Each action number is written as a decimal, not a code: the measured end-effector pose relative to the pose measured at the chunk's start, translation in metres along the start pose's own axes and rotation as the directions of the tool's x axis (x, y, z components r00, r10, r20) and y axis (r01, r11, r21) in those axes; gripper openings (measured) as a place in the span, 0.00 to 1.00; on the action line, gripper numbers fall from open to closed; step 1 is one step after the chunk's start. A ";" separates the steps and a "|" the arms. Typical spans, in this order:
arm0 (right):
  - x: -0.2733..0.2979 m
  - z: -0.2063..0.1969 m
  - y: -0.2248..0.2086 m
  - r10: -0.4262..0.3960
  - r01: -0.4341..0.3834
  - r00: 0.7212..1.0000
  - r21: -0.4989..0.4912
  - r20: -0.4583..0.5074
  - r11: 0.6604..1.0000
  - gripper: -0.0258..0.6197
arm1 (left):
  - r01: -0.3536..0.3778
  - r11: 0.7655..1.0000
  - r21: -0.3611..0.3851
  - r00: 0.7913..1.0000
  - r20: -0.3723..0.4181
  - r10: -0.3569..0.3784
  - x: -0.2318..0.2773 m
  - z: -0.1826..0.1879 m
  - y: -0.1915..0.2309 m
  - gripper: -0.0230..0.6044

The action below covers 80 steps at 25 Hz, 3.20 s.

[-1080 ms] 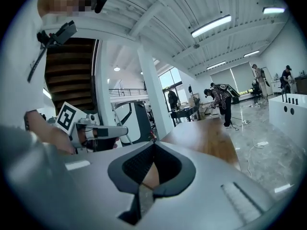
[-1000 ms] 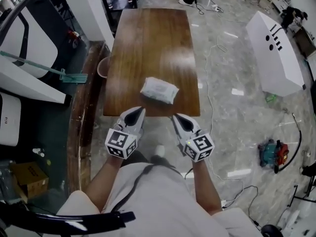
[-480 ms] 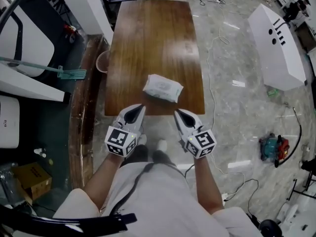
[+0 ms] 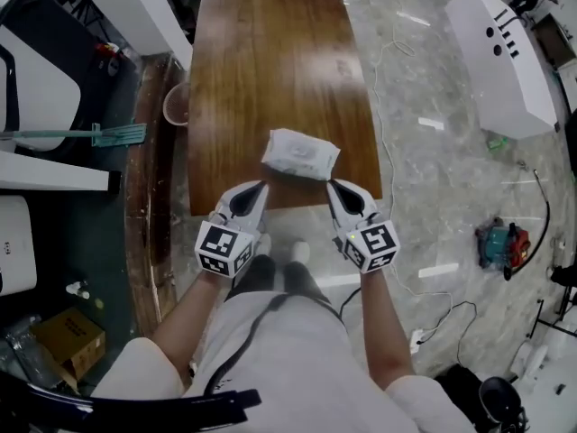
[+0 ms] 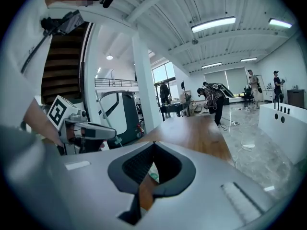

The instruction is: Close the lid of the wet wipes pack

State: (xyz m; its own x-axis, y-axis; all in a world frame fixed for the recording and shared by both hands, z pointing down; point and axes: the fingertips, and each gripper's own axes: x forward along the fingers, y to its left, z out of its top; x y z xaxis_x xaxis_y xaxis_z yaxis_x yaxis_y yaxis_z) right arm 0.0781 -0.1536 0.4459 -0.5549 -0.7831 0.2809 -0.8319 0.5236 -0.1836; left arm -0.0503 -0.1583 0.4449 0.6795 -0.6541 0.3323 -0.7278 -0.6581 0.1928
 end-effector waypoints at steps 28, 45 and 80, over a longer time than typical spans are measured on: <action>0.100 -0.068 -0.087 0.042 -0.047 0.987 -0.027 -0.154 0.999 0.24 | 0.043 0.999 -0.001 0.984 -0.172 -0.042 0.125 -0.077 0.040 0.08; 0.135 -0.069 -0.079 0.132 -0.147 0.981 -0.097 -0.145 0.984 0.35 | 0.001 1.000 -0.028 0.984 -0.178 -0.006 0.144 -0.095 0.050 0.06; 0.140 -0.076 -0.052 0.210 -0.240 0.959 -0.158 -0.189 0.958 0.36 | -0.031 0.999 -0.035 0.986 -0.165 0.025 0.137 -0.093 0.055 0.06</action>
State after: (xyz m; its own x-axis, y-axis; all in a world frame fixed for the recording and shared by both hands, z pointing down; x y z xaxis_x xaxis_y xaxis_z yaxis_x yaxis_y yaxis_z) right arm 0.0434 -0.2651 0.5662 -0.7061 -0.5783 0.4088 -0.6629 0.7427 -0.0944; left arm -0.0053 -0.2495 0.5869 0.6363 -0.5998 0.4852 -0.7515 -0.6240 0.2141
